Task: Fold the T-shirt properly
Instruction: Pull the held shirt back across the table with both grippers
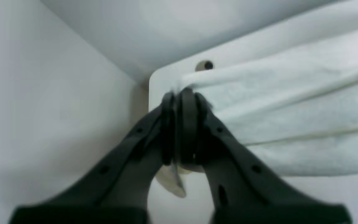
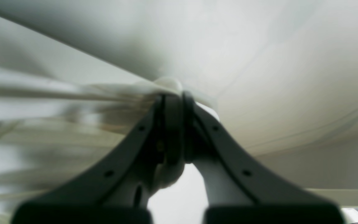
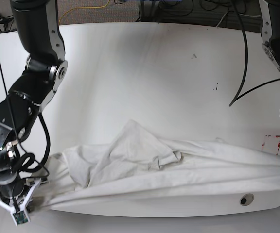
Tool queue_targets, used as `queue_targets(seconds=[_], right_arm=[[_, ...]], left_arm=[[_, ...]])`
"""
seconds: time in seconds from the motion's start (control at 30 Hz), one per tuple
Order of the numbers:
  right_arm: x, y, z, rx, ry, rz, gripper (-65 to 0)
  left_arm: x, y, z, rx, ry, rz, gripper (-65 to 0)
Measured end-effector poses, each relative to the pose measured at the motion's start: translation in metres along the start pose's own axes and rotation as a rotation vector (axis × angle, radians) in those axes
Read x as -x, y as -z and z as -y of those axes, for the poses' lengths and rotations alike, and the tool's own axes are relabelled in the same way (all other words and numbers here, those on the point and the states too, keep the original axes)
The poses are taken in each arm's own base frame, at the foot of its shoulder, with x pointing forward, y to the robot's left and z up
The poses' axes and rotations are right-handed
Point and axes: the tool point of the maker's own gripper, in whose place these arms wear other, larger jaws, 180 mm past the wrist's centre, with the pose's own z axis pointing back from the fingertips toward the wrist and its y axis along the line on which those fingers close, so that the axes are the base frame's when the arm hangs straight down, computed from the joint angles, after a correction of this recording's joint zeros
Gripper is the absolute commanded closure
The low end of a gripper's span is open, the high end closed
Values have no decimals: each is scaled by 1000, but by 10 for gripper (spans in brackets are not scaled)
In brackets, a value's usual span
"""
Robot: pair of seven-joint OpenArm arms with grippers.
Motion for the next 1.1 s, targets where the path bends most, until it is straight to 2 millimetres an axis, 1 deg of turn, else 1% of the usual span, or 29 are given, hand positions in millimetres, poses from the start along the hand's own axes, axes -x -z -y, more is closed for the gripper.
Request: queue_targets(seconds=[0.03, 0.07, 0.2, 0.33, 0.47, 0.53, 0.67, 0.77, 0.9, 1.0, 1.1], right_arm=[[10, -2, -7, -10, -8, -19, 0], [15, -6, -10, -7, -15, -33, 0], [52, -12, -44, -58, -23, -112, 0], [82, -22, -75, -116, -25, -163, 0], [110, -29, -100, -174, -27, -221, 0], [125, -33, -107, -190, -16, -251, 0], [152, -41, -113, -193, 26, -313, 0], [172, -48, -120, -201, 31, -367, 0], [188, -55, -133, -235, 38, -400, 0], [195, -60, -141, -256, 40, -408, 0], [203, -65, -148, -274, 39, -412, 0]], left_arm=[[7, -3, 5, 6, 7, -10, 0], [12, -3, 9, 16, 11, -18, 0], [52, -8, 27, 41, 13, -115, 0], [84, -15, 47, 95, 30, -174, 0], [117, -29, 56, 109, 35, -253, 0], [132, -36, 59, 112, 45, -296, 0], [158, -48, 63, 125, 41, -365, 0], [180, -62, 64, 132, 27, -415, 0], [211, -81, 66, 135, 33, -516, 0], [226, -90, 69, 149, 39, -564, 0], [235, -96, 74, 166, 44, -588, 0]])
